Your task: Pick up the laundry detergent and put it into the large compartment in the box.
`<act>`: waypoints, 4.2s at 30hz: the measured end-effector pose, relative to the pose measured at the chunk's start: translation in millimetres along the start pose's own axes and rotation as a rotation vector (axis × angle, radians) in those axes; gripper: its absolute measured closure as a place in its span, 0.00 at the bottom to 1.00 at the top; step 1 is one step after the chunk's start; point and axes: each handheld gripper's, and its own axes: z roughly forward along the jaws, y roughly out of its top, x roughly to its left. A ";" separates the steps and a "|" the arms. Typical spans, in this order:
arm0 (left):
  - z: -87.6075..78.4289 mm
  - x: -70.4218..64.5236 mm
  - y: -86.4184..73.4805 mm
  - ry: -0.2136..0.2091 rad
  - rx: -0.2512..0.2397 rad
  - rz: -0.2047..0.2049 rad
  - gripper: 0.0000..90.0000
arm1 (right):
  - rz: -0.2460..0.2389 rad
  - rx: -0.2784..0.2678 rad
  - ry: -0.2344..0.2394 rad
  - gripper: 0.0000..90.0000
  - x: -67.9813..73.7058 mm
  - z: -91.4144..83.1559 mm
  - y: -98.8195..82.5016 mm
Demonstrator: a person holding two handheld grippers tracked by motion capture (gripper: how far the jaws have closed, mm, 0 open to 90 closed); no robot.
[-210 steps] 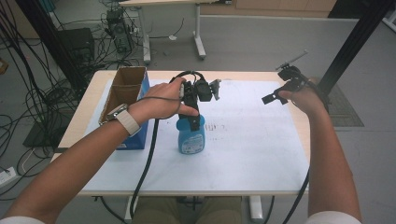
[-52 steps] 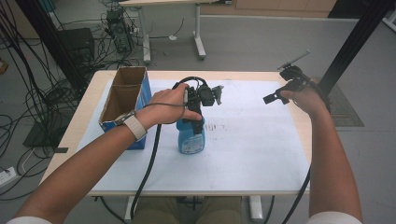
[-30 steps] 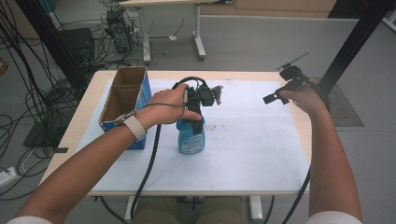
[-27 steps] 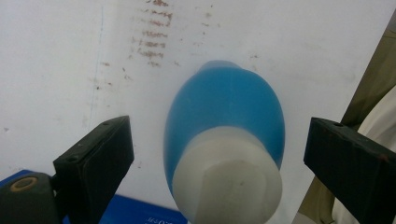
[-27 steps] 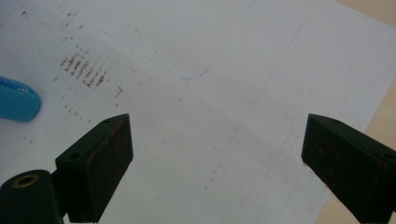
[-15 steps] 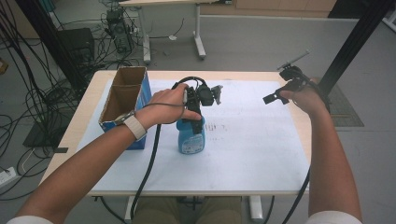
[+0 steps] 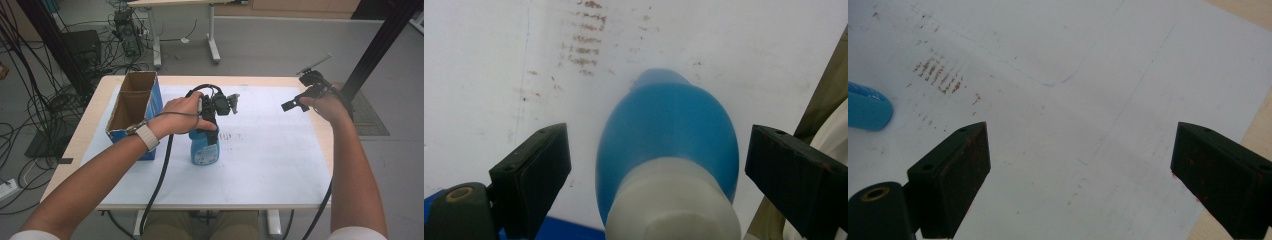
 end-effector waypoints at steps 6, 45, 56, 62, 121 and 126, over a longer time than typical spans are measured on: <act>4.4 0.6 0.7 -0.003 0.003 0.007 0.15 | -0.003 0.002 0.002 0.10 -0.2 1.5 0.9; 17.5 -4.1 1.7 0.023 0.012 0.009 0.33 | -0.008 -0.005 0.003 0.10 2.1 0.4 0.5; 16.5 5.4 2.5 -0.025 0.015 0.014 0.42 | -0.010 -0.006 0.001 0.10 2.6 -0.9 -0.2; 16.6 5.0 1.6 -0.024 0.011 0.018 0.42 | -0.009 -0.007 0.000 0.10 2.7 -2.0 -0.9; 16.8 7.1 0.9 -0.031 0.010 0.007 0.42 | -0.007 -0.011 -0.002 0.11 2.3 -5.2 -2.4; 16.7 7.4 0.9 -0.034 0.010 0.011 0.42 | -0.007 -0.011 -0.002 0.11 2.3 -5.1 -2.3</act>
